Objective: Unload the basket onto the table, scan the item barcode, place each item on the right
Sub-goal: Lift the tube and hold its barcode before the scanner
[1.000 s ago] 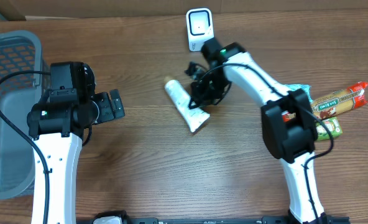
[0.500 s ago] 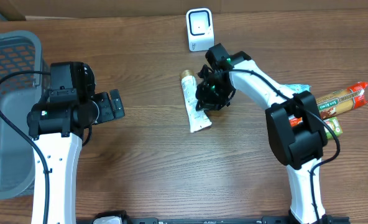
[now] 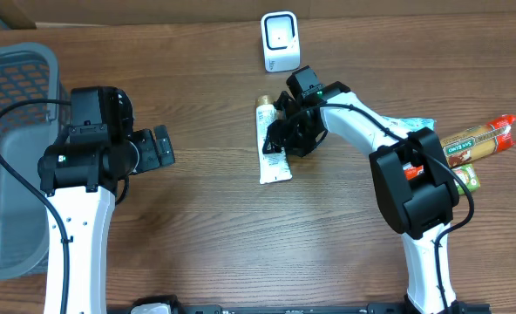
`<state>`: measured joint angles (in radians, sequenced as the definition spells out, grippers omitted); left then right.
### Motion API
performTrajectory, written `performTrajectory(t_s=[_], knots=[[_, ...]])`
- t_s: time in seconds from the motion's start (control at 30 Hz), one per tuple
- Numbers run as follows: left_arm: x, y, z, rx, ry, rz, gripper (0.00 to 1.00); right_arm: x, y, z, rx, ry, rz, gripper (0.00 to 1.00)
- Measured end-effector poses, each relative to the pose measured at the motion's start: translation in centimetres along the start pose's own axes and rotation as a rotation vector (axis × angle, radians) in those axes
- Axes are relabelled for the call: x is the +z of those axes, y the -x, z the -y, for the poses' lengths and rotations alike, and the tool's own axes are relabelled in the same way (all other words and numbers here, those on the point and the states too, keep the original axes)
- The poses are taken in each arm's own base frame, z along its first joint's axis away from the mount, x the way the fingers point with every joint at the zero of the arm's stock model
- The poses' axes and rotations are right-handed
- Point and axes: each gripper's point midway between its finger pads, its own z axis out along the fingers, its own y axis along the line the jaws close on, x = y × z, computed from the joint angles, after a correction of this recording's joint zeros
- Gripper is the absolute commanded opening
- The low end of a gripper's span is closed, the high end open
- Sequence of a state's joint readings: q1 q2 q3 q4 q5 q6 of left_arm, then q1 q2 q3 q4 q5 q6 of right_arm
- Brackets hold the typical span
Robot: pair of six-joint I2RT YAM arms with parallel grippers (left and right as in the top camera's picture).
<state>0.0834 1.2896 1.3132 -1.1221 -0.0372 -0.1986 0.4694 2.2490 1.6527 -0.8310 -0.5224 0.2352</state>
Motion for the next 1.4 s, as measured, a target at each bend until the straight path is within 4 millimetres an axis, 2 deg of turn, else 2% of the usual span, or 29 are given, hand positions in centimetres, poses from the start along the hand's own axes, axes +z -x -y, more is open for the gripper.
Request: performTrajectory(t_s=[0.03, 0.07, 0.13, 0.33, 0.63, 0.7, 0.77, 0.87, 0.9, 1.07, 1.2, 1.4], knots=[[0.0, 0.0, 0.0, 0.000, 0.000, 0.000, 1.00, 0.1, 0.1, -0.2, -0.010, -0.002, 0.005, 0.20], [0.0, 0.0, 0.0, 0.000, 0.000, 0.000, 0.99, 0.3, 0.1, -0.1, -0.015, -0.012, 0.010, 0.12], [0.0, 0.0, 0.0, 0.000, 0.000, 0.000, 1.00, 0.5, 0.1, -0.9, -0.024, 0.018, 0.008, 0.04], [0.0, 0.0, 0.0, 0.000, 0.000, 0.000, 1.00, 0.2, 0.2, -1.8, -0.032, 0.049, 0.011, 0.04], [0.0, 0.0, 0.0, 0.000, 0.000, 0.000, 0.99, -1.3, -0.6, -1.3, -0.145, 0.154, -0.019, 0.04], [0.0, 0.0, 0.0, 0.000, 0.000, 0.000, 1.00, -2.5, -1.2, -1.6, -0.175, 0.176, -0.024, 0.04], [0.0, 0.0, 0.0, 0.000, 0.000, 0.000, 1.00, -4.7, -1.4, -2.8, -0.220, 0.193, 0.001, 0.04], [0.0, 0.0, 0.0, 0.000, 0.000, 0.000, 1.00, -8.8, -1.7, -5.6, -0.310, 0.220, 0.069, 0.04], [0.0, 0.0, 0.0, 0.000, 0.000, 0.000, 1.00, -10.7, -2.0, -6.9, -0.351, 0.233, 0.104, 0.04], [0.0, 0.0, 0.0, 0.000, 0.000, 0.000, 0.99, -16.3, -3.3, -10.6, -0.487, 0.272, 0.212, 0.04], [0.0, 0.0, 0.0, 0.000, 0.000, 0.000, 0.99, -17.8, -4.3, -11.6, -0.548, 0.287, 0.231, 0.04], [0.0, 0.0, 0.0, 0.000, 0.000, 0.000, 1.00, -18.5, -4.9, -11.9, -0.611, 0.282, 0.241, 0.04]])
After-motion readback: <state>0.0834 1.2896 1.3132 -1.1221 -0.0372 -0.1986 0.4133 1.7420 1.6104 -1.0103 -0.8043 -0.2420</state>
